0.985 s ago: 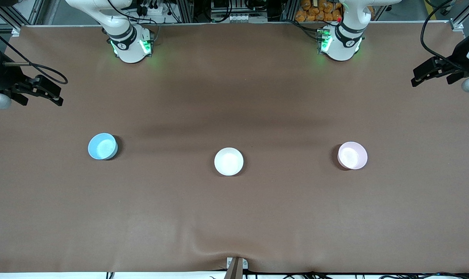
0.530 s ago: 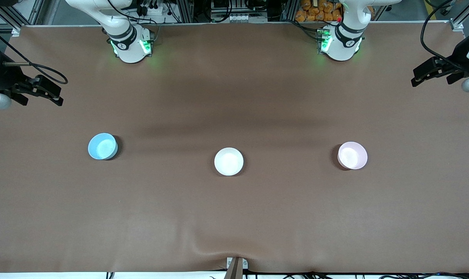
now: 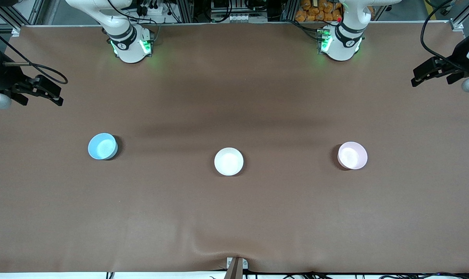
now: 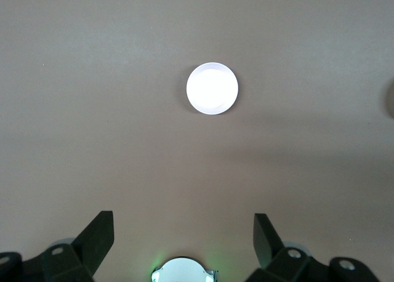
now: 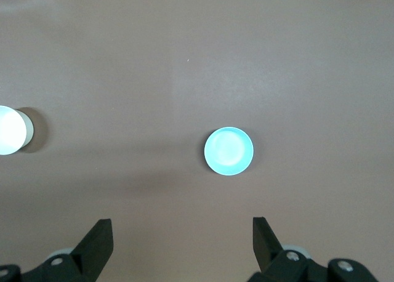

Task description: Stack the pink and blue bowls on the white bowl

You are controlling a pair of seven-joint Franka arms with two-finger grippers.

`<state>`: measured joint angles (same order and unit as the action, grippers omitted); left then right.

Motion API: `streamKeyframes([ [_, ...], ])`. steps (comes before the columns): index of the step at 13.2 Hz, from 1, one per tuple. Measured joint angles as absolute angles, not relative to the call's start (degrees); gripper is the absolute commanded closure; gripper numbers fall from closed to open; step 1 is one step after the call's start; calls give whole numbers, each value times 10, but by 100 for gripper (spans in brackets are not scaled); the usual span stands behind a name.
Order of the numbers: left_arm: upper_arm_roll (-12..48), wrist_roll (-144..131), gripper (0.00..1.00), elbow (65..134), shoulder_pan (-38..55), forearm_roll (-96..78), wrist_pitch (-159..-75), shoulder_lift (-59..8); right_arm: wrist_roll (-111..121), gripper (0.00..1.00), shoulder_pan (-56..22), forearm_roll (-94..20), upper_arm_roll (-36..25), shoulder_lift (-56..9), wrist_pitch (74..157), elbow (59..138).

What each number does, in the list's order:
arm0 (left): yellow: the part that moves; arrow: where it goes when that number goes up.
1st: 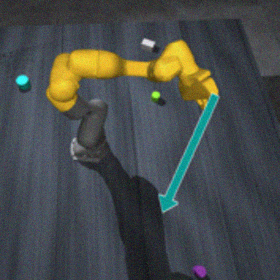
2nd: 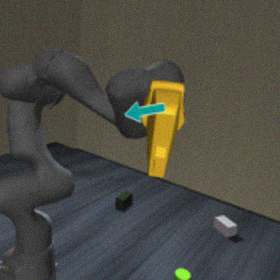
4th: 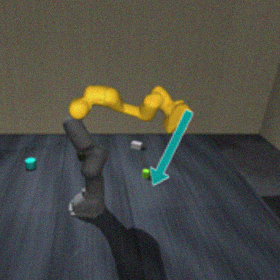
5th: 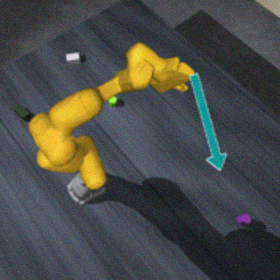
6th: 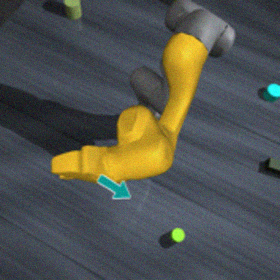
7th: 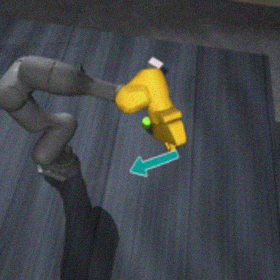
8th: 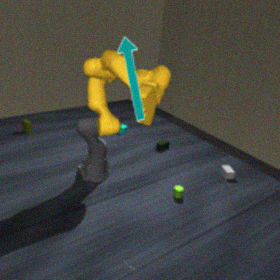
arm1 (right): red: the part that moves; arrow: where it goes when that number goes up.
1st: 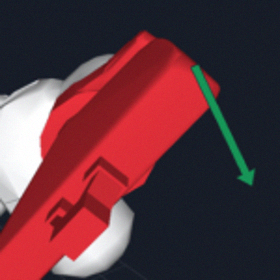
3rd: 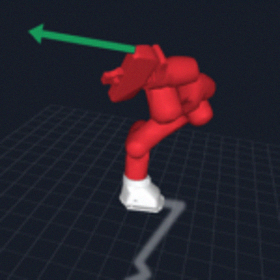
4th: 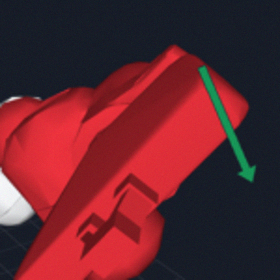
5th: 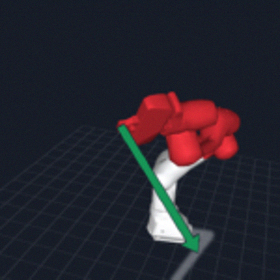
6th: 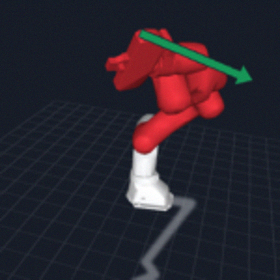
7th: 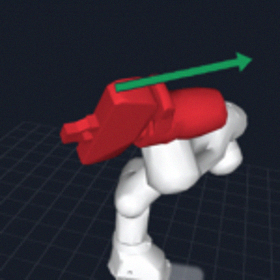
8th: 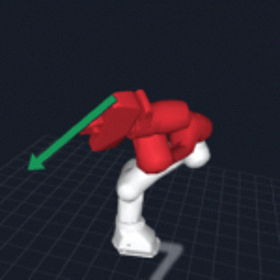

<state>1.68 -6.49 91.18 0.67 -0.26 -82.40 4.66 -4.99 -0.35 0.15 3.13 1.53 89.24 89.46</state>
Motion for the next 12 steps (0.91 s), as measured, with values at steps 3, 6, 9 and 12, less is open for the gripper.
streamKeyframes([
  [3, 17, -65, 0, 912, 7, -3, -824, 47, -50, 0, -4, 2, 31, 15, 892, 895],
  [6, 17, -65, 0, 912, 7, -3, -824, 47, -50, 0, -4, 2, 31, 15, 892, 895],
  [9, 17, -65, 0, 913, 7, -3, -824, 42, -50, 0, -4, 2, 31, 15, 892, 895],
  [12, 17, -65, 0, 917, 4, -3, -833, 25, -50, 0, -4, 2, 31, 15, 892, 895],
])
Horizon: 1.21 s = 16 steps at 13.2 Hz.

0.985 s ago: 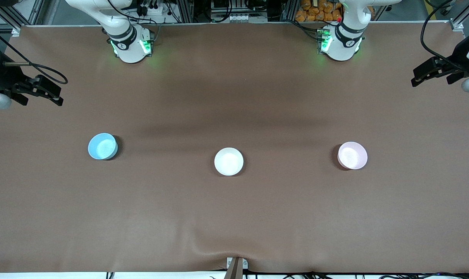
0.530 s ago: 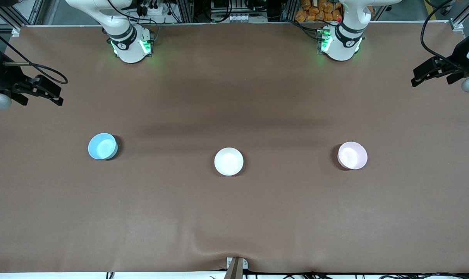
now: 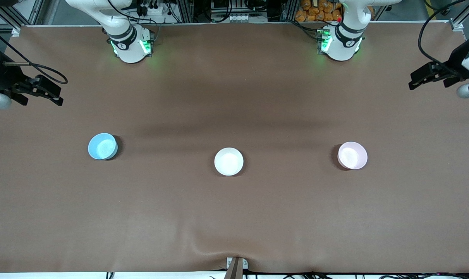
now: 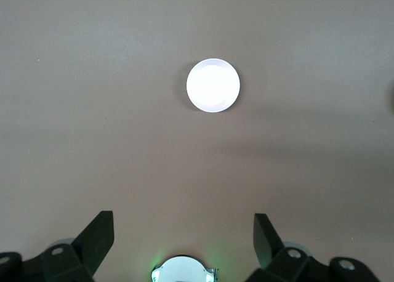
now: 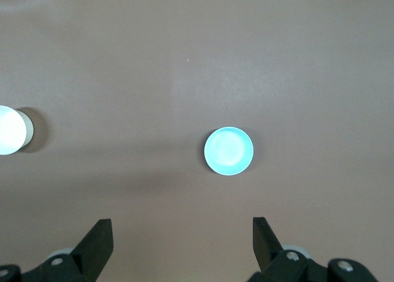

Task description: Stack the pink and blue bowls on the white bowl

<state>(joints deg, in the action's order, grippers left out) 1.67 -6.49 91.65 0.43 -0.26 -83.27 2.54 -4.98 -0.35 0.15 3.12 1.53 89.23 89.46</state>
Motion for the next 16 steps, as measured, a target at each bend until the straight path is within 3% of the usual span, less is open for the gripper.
streamKeyframes([
  [16, 19, -63, 0, 1084, -3, 37, -1167, -110, -50, 0, -1, 2, 30, 15, 889, 895],
])
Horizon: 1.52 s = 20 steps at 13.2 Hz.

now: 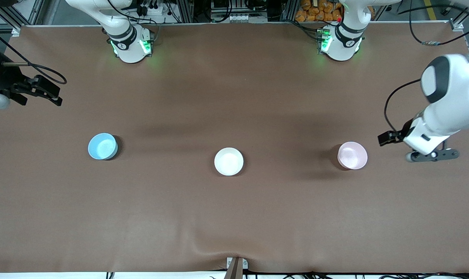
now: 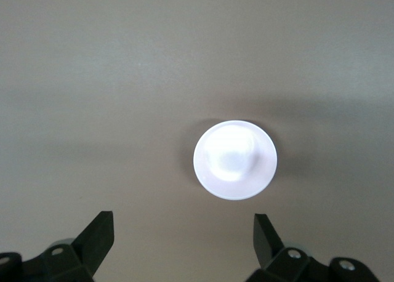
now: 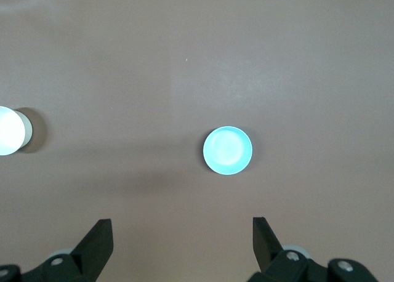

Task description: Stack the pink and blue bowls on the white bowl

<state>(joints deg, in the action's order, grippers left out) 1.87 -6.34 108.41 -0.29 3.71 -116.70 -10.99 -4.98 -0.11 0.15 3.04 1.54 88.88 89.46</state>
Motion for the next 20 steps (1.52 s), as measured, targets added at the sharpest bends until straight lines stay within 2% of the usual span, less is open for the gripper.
streamKeyframes([
  [7, 19, -63, 0, 1159, -3, 37, -1293, -158, -50, 0, -1, 2, 30, 15, 887, 895],
  [15, 19, -63, 0, 1185, -5, 37, -1360, -219, -50, 0, 0, 2, 31, 15, 887, 894],
  [17, 19, -63, 21, 1186, -10, 37, -1379, -237, -50, 0, 0, 2, 32, 15, 887, 895],
  [18, 19, -63, 38, 1186, -12, 37, -1386, -244, -50, 0, 0, 2, 32, 15, 887, 895],
  [19, 19, -63, 57, 1186, -13, 37, -1391, -249, -50, 0, 0, 2, 32, 15, 887, 895],
  [20, 19, -63, 87, 1186, -14, 37, -1393, -252, -50, 0, 0, 2, 32, 15, 887, 895],
])
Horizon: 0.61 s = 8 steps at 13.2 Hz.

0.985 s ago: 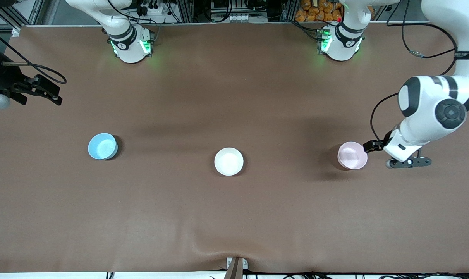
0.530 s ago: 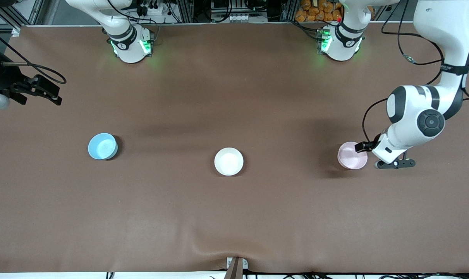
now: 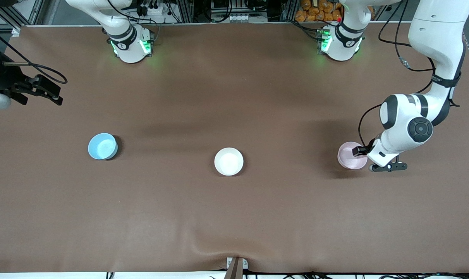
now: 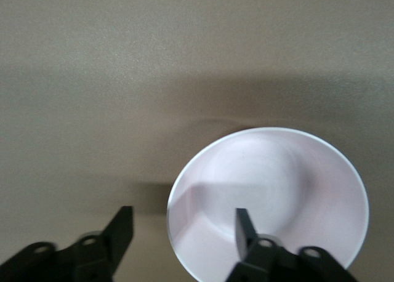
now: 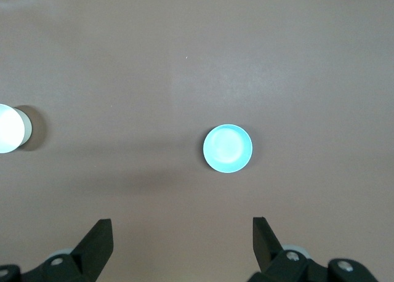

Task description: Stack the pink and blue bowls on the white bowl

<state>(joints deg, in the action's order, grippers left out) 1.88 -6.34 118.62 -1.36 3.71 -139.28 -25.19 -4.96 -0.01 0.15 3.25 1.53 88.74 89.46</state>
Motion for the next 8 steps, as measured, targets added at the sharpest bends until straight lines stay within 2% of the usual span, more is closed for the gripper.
streamKeyframes([
  [1, 19, -63, 100, 1186, -14, 37, -1394, -254, -50, 0, 0, 2, 32, 15, 888, 895],
  [8, 29, -55, 100, 1175, -11, 37, -1397, -242, -50, 0, 0, 2, 33, 15, 888, 895],
])
